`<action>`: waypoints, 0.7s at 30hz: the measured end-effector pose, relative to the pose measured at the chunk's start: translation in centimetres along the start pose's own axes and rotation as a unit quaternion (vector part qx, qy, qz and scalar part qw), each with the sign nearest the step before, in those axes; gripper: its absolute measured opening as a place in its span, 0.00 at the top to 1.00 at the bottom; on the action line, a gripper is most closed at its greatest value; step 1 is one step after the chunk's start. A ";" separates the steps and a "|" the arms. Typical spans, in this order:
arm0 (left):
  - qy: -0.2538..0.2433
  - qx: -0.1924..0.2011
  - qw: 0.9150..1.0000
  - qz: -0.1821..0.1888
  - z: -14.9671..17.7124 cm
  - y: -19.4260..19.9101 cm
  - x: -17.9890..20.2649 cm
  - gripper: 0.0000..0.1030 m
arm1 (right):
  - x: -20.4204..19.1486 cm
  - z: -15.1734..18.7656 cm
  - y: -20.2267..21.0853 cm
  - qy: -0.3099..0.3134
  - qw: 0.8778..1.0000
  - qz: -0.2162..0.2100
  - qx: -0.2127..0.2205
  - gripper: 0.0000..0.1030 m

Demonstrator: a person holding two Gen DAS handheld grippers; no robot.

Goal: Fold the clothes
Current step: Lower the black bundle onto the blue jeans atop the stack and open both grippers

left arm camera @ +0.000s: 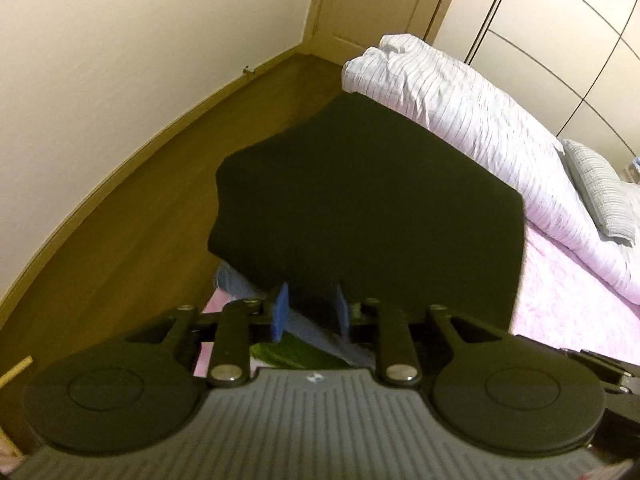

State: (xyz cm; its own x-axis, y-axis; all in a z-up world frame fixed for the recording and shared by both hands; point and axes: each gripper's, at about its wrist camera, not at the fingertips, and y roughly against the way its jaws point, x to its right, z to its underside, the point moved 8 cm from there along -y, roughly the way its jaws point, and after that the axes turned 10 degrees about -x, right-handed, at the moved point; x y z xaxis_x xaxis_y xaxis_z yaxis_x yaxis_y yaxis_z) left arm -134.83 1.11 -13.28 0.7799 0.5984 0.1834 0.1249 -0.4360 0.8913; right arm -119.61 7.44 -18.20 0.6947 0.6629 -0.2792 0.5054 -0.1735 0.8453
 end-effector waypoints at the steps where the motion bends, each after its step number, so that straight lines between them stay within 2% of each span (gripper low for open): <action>1: -0.003 -0.001 1.000 -0.002 0.4 0.9 0.6 0.75 | 0.4 -0.2 0.6 -0.003 1.000 0.000 0.003 0.52; 2: -0.006 -0.002 1.000 -0.006 0.5 1.4 1.3 0.75 | 0.6 -0.3 1.4 -0.003 1.000 -0.002 0.010 0.49; 6: -0.019 -0.002 1.000 -0.022 1.6 3.5 3.8 0.67 | 1.6 -0.8 4.5 -0.002 1.000 -0.014 0.020 0.49; 12: -0.022 0.006 0.998 -0.056 3.6 6.1 6.7 0.65 | 2.3 -0.5 8.2 0.003 0.999 -0.034 0.021 0.49; 21: 0.038 0.026 0.993 -0.109 8.5 9.1 11.0 0.65 | 5.9 0.7 13.0 0.059 0.996 -0.068 0.024 0.49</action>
State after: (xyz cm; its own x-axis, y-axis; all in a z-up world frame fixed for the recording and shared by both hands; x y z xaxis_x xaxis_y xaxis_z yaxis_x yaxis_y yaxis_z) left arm -119.90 -1.99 -6.62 0.6834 0.7297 0.0214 0.3183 -0.3242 0.8908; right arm -108.61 8.60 -9.19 0.5554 0.7624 -0.3320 0.6158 -0.1087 0.7804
